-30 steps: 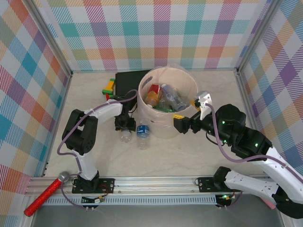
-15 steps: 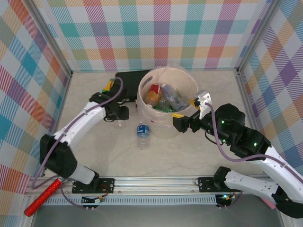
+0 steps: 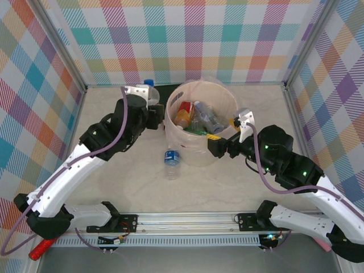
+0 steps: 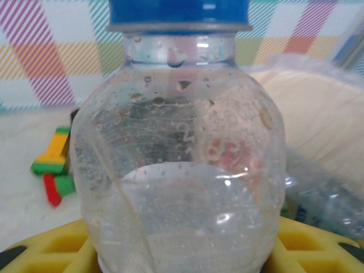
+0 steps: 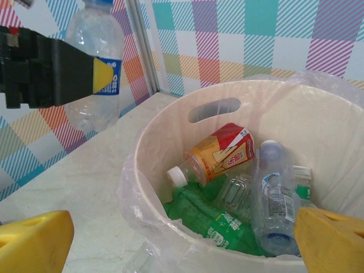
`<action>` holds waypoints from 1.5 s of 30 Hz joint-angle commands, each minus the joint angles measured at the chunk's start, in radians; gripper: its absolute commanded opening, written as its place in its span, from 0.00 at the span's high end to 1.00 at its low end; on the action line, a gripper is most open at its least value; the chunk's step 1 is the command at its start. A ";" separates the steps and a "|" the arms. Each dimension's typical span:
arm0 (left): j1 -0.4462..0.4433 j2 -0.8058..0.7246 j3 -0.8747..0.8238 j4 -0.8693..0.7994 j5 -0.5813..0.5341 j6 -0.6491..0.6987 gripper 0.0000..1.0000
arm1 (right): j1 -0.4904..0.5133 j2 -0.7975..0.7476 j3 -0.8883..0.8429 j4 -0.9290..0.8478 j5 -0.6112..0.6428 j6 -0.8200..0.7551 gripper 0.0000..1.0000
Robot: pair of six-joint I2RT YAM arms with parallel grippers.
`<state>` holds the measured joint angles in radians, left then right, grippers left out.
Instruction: Put the plastic bottles in the bin
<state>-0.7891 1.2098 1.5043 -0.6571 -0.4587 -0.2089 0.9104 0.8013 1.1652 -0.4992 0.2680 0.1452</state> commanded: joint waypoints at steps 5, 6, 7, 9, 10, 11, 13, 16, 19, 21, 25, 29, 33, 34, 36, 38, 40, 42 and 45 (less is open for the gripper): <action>-0.136 0.074 0.029 0.341 -0.037 0.165 0.48 | 0.006 -0.049 0.028 -0.080 0.033 0.002 0.01; -0.143 0.087 0.030 0.367 -0.015 0.166 0.48 | 0.005 -0.059 0.033 -0.097 0.033 0.001 0.01; -0.148 0.102 0.034 0.370 -0.001 0.166 0.48 | 0.006 -0.067 0.037 -0.110 0.033 0.000 0.01; -0.165 0.138 0.050 0.427 0.018 0.167 0.48 | 0.006 -0.089 0.045 -0.145 0.034 -0.001 0.01; -0.172 0.153 0.051 0.444 0.026 0.170 0.48 | 0.006 -0.099 0.048 -0.157 0.038 -0.001 0.01; -0.180 0.168 0.049 0.468 0.040 0.171 0.48 | 0.006 -0.109 0.051 -0.171 0.044 -0.004 0.01; -0.192 0.190 0.034 0.520 0.059 0.170 0.48 | 0.005 -0.128 0.059 -0.194 0.060 0.001 0.01; -0.201 0.231 0.028 0.575 0.082 0.169 0.48 | 0.005 -0.157 0.060 -0.207 0.078 0.003 0.01; -0.203 0.271 0.039 0.605 0.102 0.161 0.48 | 0.005 -0.166 0.060 -0.215 0.082 0.005 0.01; -0.205 0.298 0.050 0.612 0.125 0.150 0.48 | 0.005 -0.165 0.062 -0.223 0.085 0.008 0.01; -0.221 0.331 0.041 0.634 0.153 0.135 0.48 | 0.006 -0.166 0.056 -0.219 0.092 0.011 0.01; -0.236 0.335 0.035 0.616 0.142 0.145 0.39 | 0.005 -0.163 0.050 -0.211 0.091 0.010 0.01; -0.236 0.319 0.036 0.593 0.103 0.141 0.11 | 0.007 -0.154 0.050 -0.205 0.086 0.007 0.01; -0.236 0.314 0.036 0.587 0.093 0.140 0.08 | 0.005 -0.151 0.049 -0.203 0.084 0.008 0.01; -0.236 0.303 0.032 0.582 0.082 0.140 0.06 | 0.006 -0.148 0.047 -0.199 0.081 0.008 0.01; -0.236 0.291 0.031 0.571 0.068 0.141 0.05 | 0.006 -0.146 0.046 -0.196 0.078 0.010 0.01; -0.236 0.282 0.033 0.559 0.055 0.140 0.05 | 0.006 -0.145 0.044 -0.193 0.074 0.014 0.01; -0.236 0.269 0.030 0.553 0.035 0.136 0.03 | 0.006 -0.143 0.045 -0.191 0.073 0.016 0.01; -0.229 0.248 0.024 0.540 0.010 0.130 0.00 | 0.005 -0.140 0.047 -0.191 0.070 0.016 0.01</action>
<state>-1.0180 1.5139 1.5208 -0.1062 -0.4046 -0.0669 0.9104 0.6582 1.2072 -0.7193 0.3401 0.1459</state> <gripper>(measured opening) 0.996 0.989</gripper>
